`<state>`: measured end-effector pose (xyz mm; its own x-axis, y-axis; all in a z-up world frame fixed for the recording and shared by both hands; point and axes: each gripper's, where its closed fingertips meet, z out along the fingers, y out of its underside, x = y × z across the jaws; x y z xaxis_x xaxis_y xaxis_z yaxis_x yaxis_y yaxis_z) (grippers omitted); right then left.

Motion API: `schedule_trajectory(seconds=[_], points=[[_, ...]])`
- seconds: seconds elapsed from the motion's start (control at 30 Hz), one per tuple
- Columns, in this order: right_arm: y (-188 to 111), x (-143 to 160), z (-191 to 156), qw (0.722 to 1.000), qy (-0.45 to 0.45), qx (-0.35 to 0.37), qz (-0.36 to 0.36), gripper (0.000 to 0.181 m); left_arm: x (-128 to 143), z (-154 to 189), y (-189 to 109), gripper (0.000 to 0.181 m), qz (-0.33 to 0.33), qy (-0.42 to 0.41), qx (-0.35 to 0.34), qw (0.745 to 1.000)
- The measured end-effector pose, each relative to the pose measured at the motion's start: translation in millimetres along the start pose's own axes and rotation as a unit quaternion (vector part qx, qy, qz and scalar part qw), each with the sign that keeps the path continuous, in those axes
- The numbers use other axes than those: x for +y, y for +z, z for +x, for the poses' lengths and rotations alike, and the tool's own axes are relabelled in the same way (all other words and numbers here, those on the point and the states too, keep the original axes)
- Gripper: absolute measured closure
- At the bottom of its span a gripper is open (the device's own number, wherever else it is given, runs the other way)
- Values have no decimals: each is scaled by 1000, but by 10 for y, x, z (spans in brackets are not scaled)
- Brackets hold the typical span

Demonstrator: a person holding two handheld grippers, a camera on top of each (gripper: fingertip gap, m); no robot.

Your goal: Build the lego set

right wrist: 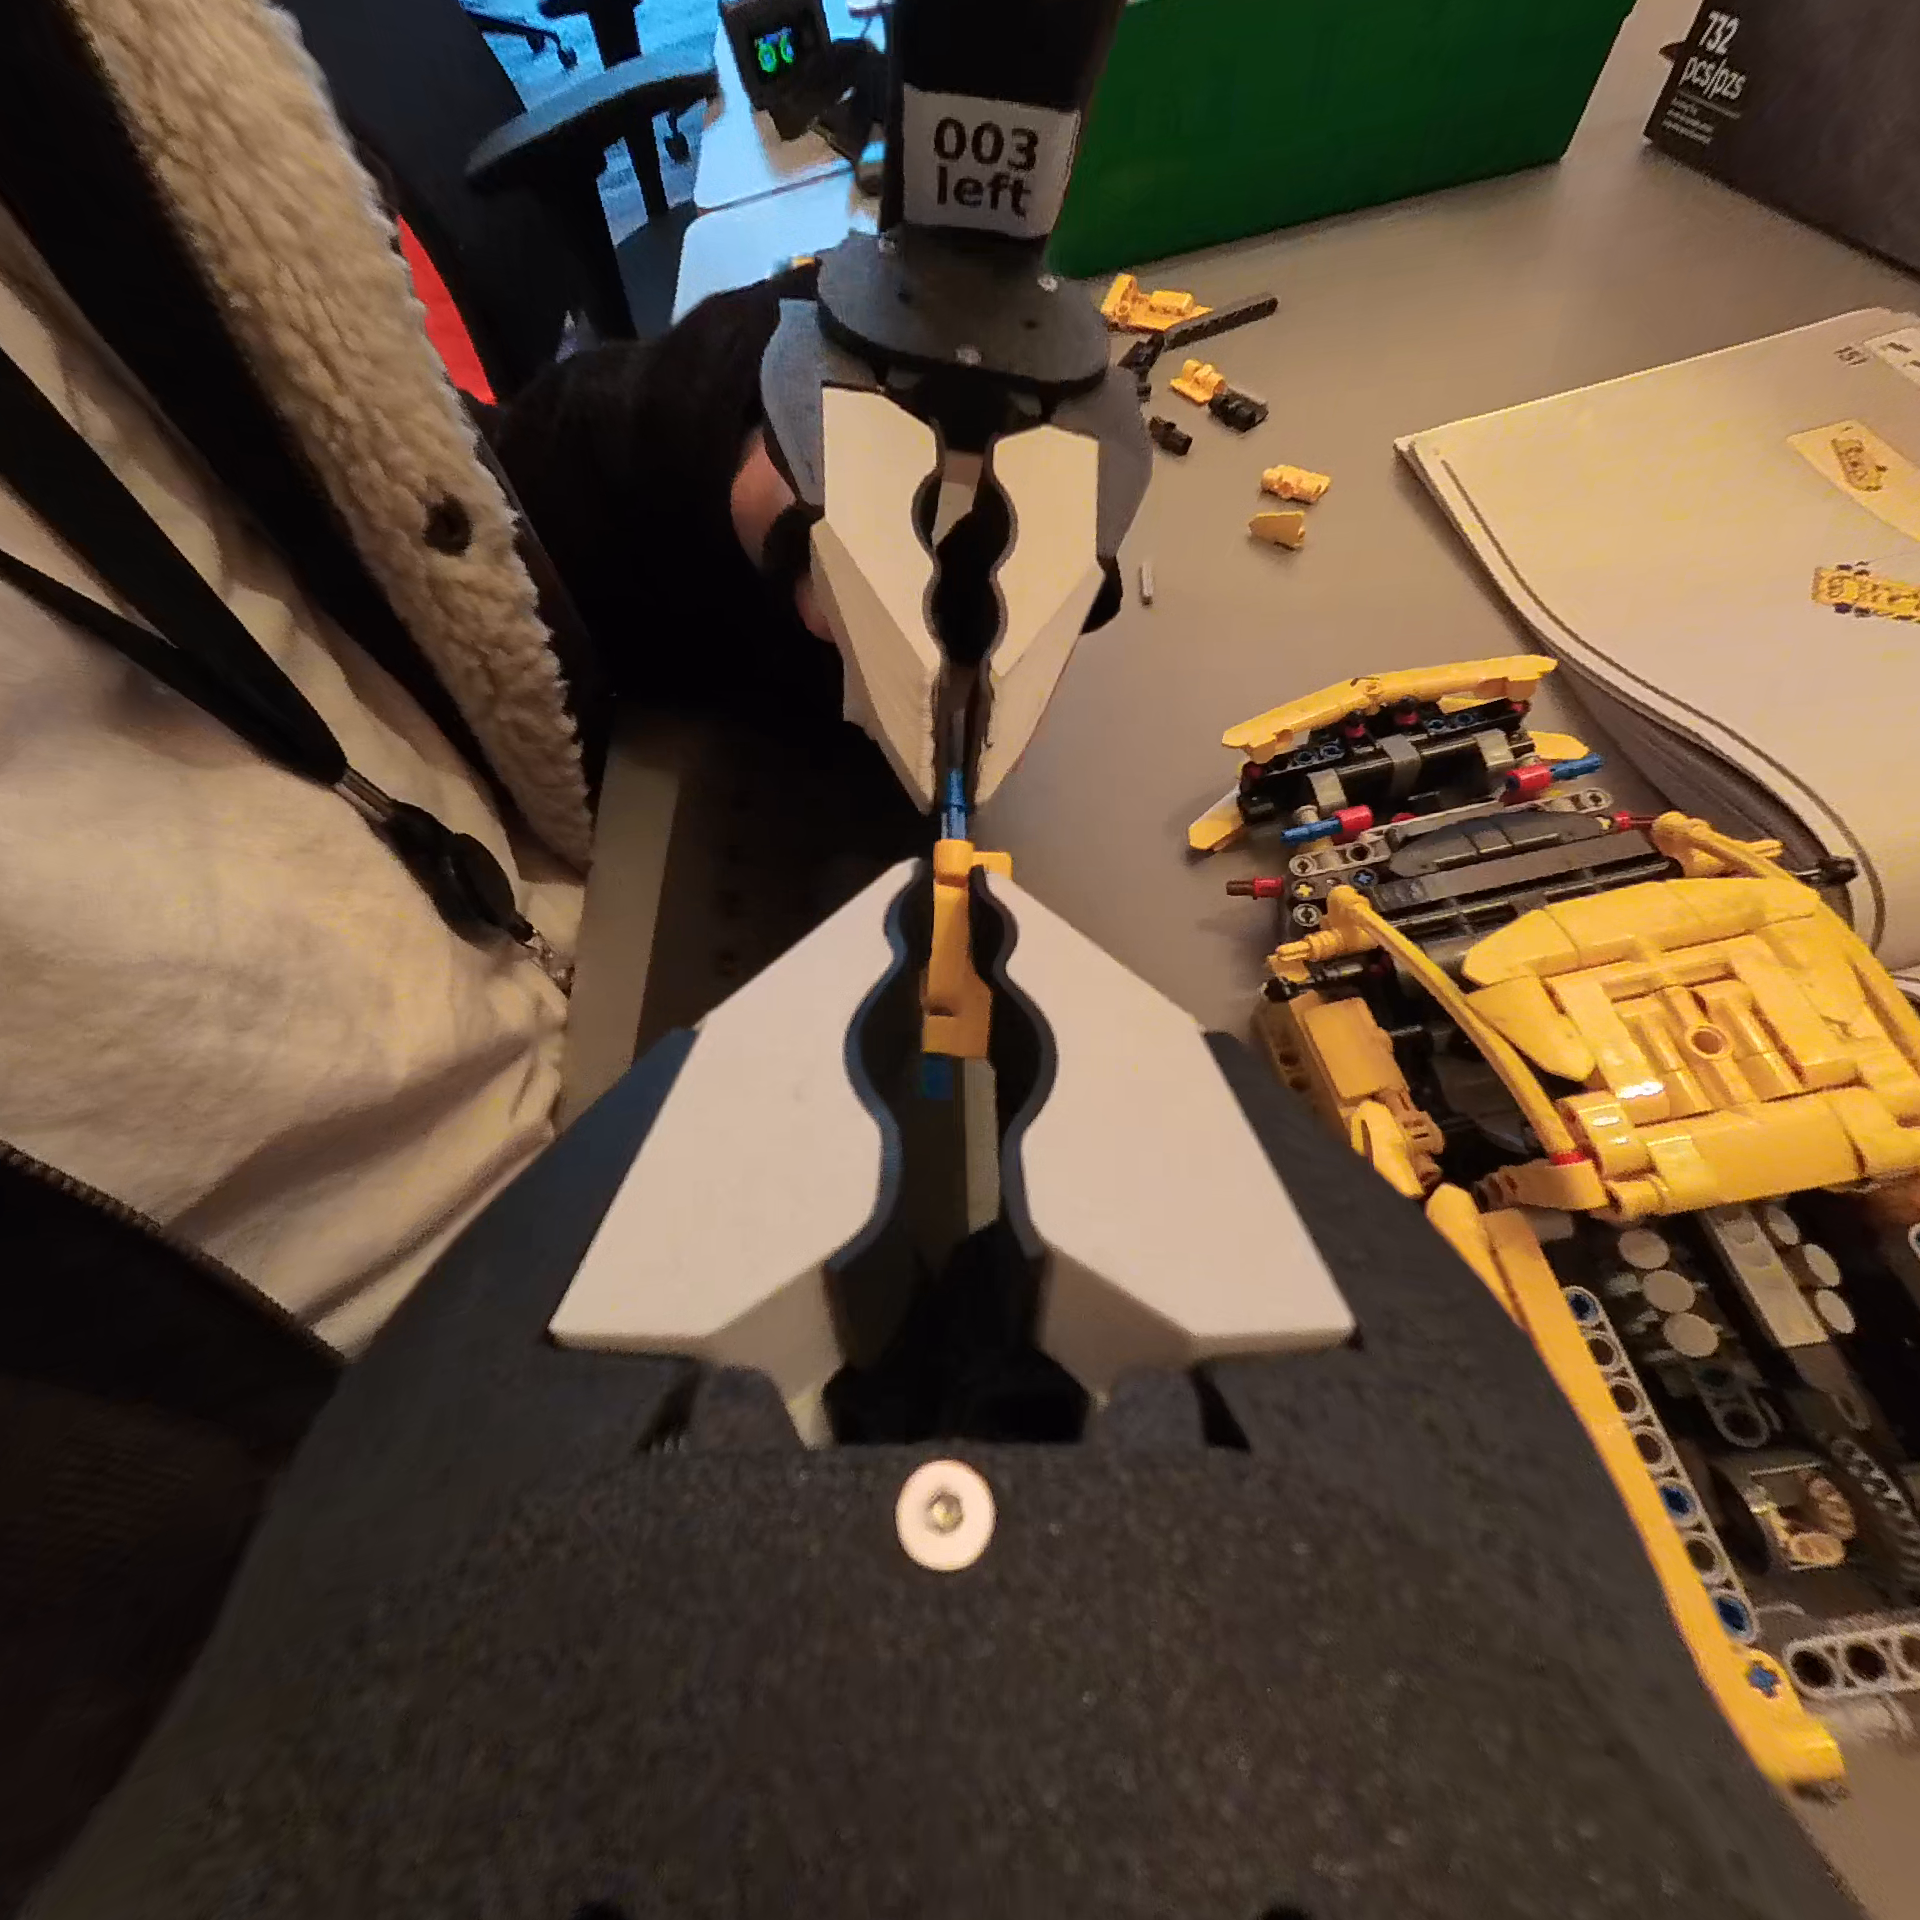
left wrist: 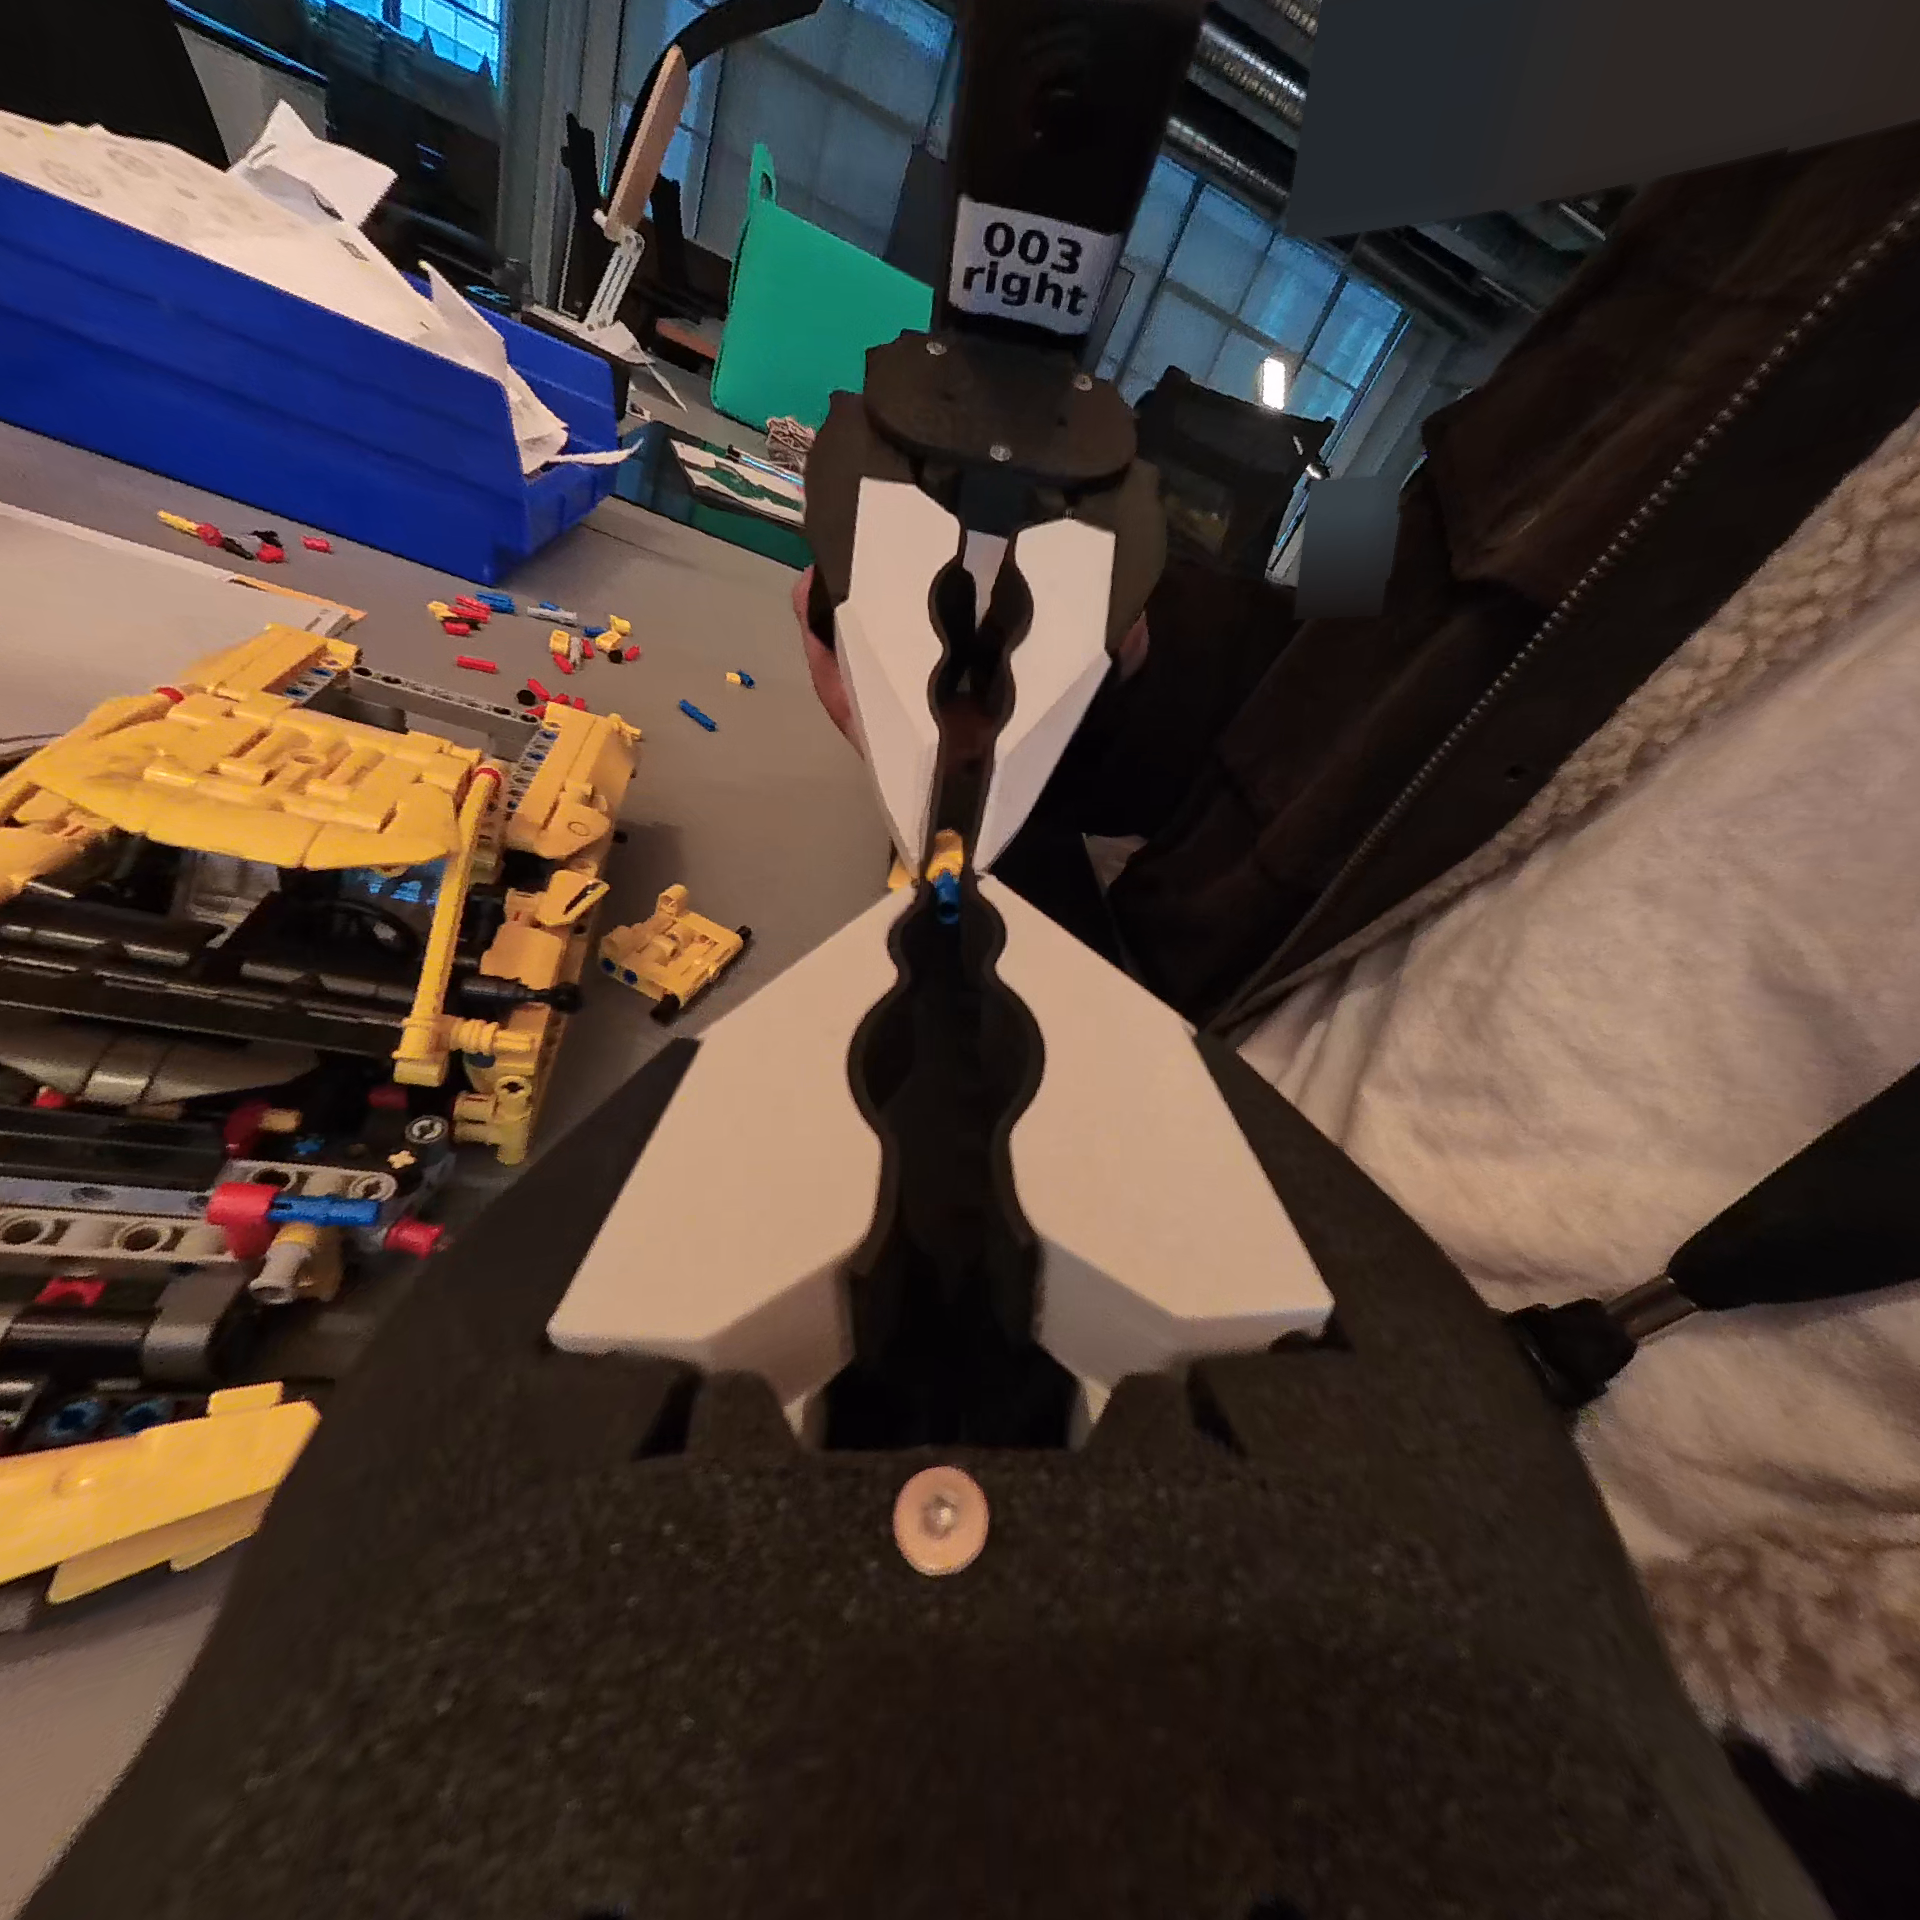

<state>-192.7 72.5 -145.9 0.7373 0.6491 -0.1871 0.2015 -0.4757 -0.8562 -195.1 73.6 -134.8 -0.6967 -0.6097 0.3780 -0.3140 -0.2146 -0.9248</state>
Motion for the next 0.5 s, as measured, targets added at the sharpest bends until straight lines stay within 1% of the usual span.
schedule_trajectory(seconds=[0.07,0.17,0.33,0.4,0.5], points=[[8,16,-13,1000,-10,1,-14,175,18,11,5,177,-6,-1,5,1000],[1,-12,-54,1000,-11,-12,-13,175,4,54,0,177,-1,3,16,1000],[4,3,-36,1000,8,-20,0,176,18,32,19,177,-6,21,-1,1000],[17,-32,-63,999,20,-32,22,176,5,55,29,177,-2,22,5,1000],[31,-27,-39,999,24,-26,25,176,17,33,34,177,-5,25,-5,1000]])
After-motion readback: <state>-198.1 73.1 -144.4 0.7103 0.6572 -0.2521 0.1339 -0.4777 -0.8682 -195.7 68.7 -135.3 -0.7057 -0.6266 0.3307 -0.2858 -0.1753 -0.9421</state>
